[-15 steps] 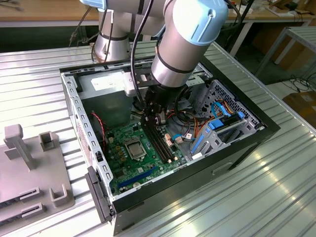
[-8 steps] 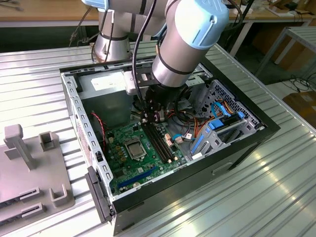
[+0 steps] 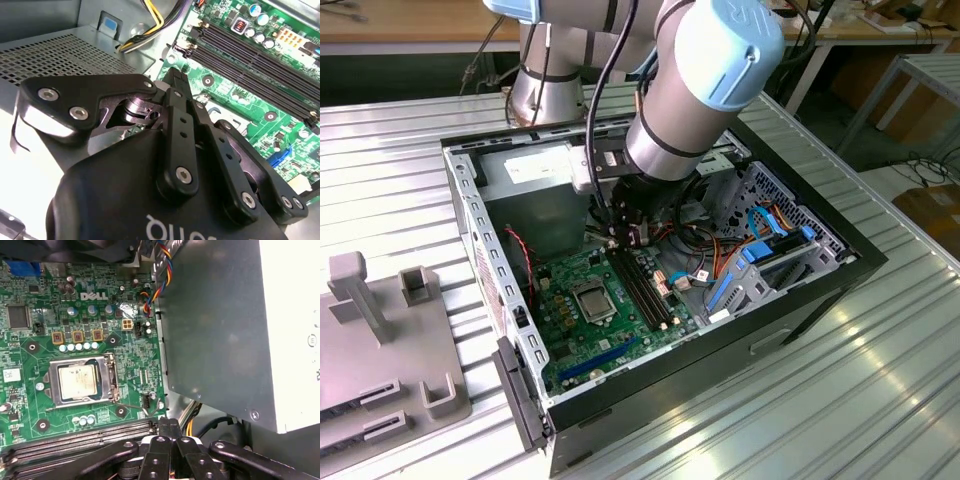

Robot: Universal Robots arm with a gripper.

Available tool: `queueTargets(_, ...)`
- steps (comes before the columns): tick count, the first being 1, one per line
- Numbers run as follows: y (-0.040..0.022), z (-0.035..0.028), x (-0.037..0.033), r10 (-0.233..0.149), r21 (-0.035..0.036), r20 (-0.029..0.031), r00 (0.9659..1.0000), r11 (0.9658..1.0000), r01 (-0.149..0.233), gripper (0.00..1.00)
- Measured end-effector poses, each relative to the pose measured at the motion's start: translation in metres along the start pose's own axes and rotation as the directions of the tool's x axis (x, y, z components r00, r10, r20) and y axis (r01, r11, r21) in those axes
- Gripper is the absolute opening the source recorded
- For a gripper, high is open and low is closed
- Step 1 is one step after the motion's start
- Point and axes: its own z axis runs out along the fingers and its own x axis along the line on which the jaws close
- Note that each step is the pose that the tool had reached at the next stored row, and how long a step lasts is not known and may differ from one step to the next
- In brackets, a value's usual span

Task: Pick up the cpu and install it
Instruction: 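Install the first cpu locking lever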

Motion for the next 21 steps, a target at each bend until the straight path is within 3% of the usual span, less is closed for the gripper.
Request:
queueTargets(6,0.0041,0.0059,0.0013,0.000,-0.0005,0.0053,1.0000,1.0000,0.000,0.11)
queueTargets(11,0.0043,0.0071,0.0016,0.000,-0.0007,0.0047,1.0000,1.0000,0.000,0.11)
queueTargets(12,0.0043,0.0072,0.0016,0.000,-0.0005,0.0015,1.0000,1.0000,0.000,0.11)
queueTargets(21,0.0043,0.0071,0.0016,0.004,0.0007,-0.0567,0.9984,1.0000,-0.004,0.11)
